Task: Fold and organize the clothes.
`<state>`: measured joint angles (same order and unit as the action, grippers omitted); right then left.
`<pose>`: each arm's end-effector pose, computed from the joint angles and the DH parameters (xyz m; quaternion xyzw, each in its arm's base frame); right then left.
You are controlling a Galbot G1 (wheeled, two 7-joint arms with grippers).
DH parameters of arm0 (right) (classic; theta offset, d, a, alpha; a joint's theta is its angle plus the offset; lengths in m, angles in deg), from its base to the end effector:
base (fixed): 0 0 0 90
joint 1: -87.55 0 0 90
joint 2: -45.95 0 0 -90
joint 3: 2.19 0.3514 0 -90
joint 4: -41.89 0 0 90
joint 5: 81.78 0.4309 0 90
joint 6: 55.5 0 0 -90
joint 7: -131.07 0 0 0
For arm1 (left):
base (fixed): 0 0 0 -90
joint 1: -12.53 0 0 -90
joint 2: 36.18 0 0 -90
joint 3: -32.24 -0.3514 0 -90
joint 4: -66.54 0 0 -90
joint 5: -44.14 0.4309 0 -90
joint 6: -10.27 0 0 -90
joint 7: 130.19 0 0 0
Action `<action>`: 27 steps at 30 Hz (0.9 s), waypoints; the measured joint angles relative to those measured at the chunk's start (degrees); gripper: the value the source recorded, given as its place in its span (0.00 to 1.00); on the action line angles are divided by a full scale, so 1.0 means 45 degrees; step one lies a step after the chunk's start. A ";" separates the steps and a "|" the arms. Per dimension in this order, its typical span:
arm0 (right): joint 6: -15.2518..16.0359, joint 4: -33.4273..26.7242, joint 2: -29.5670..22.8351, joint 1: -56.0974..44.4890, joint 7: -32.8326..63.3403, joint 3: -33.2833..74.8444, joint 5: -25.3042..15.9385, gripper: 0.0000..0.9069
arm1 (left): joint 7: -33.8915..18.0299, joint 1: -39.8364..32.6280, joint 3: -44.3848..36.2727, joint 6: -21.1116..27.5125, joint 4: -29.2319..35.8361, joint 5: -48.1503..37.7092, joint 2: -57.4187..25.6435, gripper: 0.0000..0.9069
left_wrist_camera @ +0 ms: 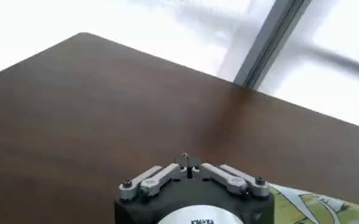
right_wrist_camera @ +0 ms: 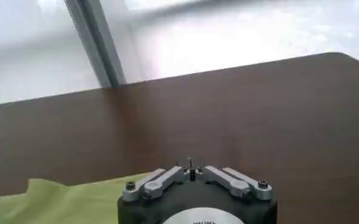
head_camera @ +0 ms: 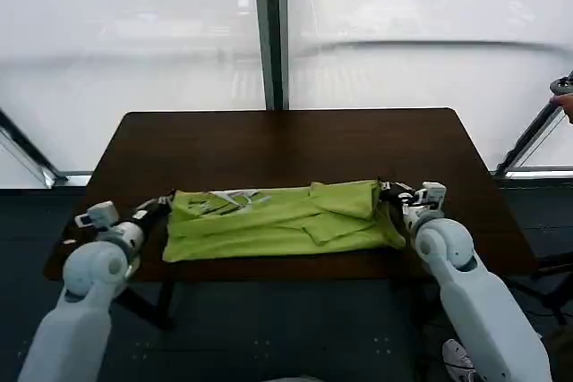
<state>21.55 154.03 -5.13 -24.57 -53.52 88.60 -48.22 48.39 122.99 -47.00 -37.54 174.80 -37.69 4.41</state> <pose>0.3156 -0.1230 -0.2833 -0.1568 0.9843 -0.0157 0.0794 0.3477 0.2140 -0.2181 -0.1418 -0.8894 0.2310 0.3680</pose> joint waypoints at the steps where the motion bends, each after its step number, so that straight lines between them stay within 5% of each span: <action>1: -0.0006 0.0052 0.0000 -0.0145 0.0006 0.0094 0.0007 0.97 | 0.0120 -0.0033 -0.0061 -0.0001 -0.0073 -0.0001 -0.0166 0.97; 27: 0.0288 0.0534 0.0031 -0.0771 0.0129 0.0582 0.0316 0.97 | 0.0656 -0.0224 -0.1284 -0.0039 -0.0710 0.0276 -0.0188 0.97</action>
<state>22.85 156.44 -5.00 -28.05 -52.94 91.22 -46.80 51.34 121.98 -52.78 -37.71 171.61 -36.45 3.56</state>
